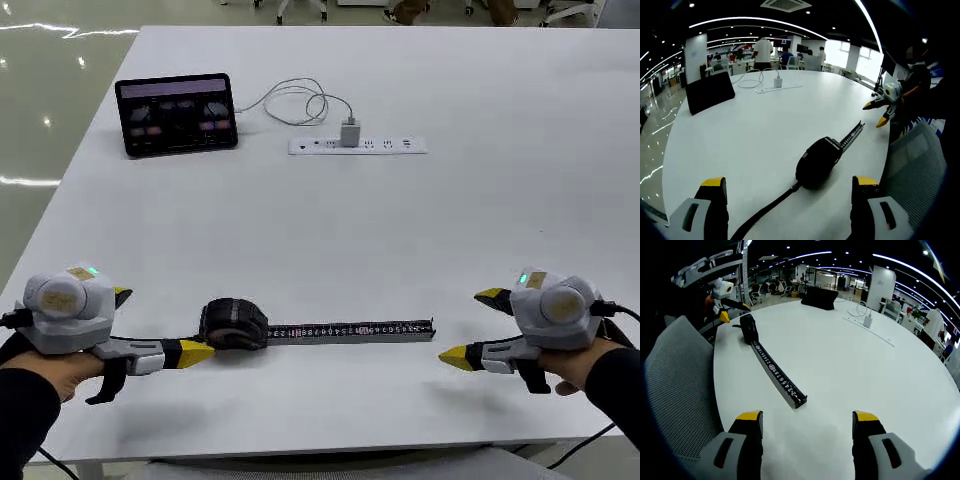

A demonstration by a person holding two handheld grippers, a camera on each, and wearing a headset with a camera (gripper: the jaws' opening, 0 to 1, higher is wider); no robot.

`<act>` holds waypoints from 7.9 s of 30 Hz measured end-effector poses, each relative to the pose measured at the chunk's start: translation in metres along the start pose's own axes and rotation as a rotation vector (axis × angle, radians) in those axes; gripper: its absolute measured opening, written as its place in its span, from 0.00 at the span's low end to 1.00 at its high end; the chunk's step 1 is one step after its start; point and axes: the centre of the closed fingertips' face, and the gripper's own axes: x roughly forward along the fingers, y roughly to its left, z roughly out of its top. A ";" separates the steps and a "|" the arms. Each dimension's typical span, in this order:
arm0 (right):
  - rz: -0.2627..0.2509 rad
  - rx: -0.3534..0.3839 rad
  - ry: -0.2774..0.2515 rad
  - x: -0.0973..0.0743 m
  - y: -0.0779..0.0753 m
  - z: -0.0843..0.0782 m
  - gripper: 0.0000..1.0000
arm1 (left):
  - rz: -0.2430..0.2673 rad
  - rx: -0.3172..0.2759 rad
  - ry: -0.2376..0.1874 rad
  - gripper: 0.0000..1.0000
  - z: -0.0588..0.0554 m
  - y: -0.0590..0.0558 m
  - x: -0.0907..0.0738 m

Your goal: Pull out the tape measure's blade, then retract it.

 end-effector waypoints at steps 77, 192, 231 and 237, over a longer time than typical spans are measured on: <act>-0.096 0.110 -0.028 -0.099 0.023 -0.041 1.00 | 0.012 -0.022 -0.082 1.00 -0.002 -0.026 -0.051; 0.374 -0.511 0.446 0.062 0.025 -0.007 0.11 | 0.299 -0.302 -0.105 0.65 0.010 -0.038 0.080; 0.349 -0.429 0.386 0.066 0.028 -0.003 0.11 | 0.320 -0.269 -0.036 0.62 0.002 -0.038 0.081; 0.349 -0.430 0.385 0.067 0.030 -0.001 0.11 | 0.318 -0.270 -0.033 0.62 0.003 -0.038 0.081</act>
